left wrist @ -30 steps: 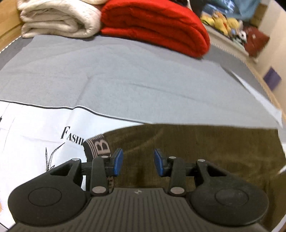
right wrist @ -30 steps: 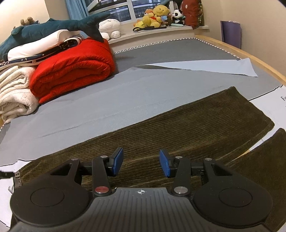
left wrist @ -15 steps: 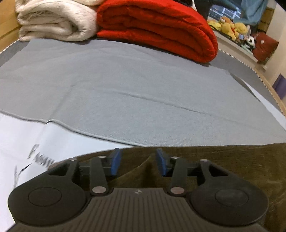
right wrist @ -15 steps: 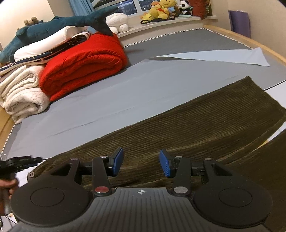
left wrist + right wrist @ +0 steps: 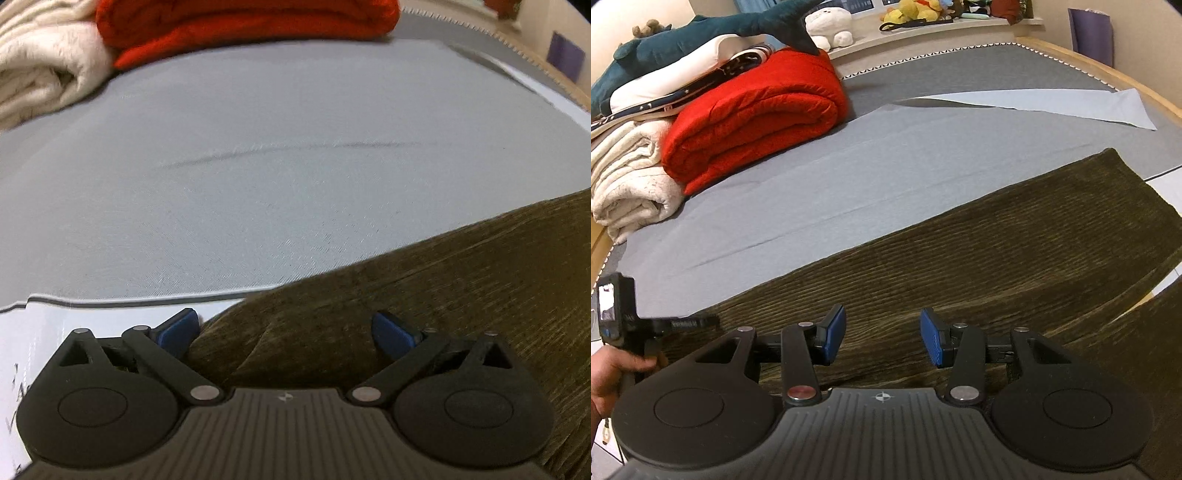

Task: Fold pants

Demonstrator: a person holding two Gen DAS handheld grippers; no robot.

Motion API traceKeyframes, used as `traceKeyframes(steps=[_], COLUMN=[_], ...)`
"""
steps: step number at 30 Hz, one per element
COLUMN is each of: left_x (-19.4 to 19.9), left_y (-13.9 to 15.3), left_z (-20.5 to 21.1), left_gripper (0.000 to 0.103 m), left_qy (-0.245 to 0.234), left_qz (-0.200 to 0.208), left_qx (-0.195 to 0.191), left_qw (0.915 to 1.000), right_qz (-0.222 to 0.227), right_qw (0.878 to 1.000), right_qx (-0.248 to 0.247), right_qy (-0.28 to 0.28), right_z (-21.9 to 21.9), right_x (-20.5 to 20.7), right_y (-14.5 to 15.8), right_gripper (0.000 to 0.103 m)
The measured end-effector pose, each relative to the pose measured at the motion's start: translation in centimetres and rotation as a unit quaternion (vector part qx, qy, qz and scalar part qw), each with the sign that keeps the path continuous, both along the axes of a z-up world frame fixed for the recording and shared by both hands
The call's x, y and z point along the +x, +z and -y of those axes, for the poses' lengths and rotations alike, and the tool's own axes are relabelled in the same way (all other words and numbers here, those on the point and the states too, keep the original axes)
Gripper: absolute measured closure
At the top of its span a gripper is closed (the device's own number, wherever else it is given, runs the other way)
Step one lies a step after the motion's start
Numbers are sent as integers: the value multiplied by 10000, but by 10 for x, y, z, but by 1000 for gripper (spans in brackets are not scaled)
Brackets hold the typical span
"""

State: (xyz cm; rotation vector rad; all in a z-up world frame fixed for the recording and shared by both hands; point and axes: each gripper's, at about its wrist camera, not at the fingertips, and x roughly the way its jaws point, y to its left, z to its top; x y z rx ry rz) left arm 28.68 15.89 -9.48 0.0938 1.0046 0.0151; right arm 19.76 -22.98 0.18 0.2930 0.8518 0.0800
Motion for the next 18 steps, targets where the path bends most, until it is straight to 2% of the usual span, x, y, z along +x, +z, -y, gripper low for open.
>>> traceKeyframes(steps=[1,2,4,5,9,10,11,15,18], left_x=[0,0,2,1,-9,-12,-15,-29,-44], left_y=[1,5,12,14,18,19,22,41,58], left_z=[0,0,2,3,12,13,13,15,21], left_gripper=[18,44,70,78,91,98,101,102,102], left_qy=[-49,-109,-171,-210,-515,-559,-571,-473,-462], left_qz=[25,83,122,125,174,180,190,274,390], left_qx=[-86,-153,-88,-43,237,303,334,186,212], left_qw=[9999,9998,9997,9997,9982,9978,9976,9983,9979], right_qz=[-6,-11,-25,-25,23,34,44,90,122], right_qw=[10000,10000,10000,10000,9998,9998,9998,9997,9998], right_qx=[-12,-24,-56,-64,-145,-164,-175,-224,-173], right_qy=[13,28,60,70,118,110,96,23,-55], right_z=[1,1,1,1,4,6,7,17,25], right_x=[0,0,0,0,-2,-2,-3,-7,-11], right_y=[-1,-1,-2,-2,0,1,1,5,9], right_gripper=[56,56,56,56,56,56,56,56,56])
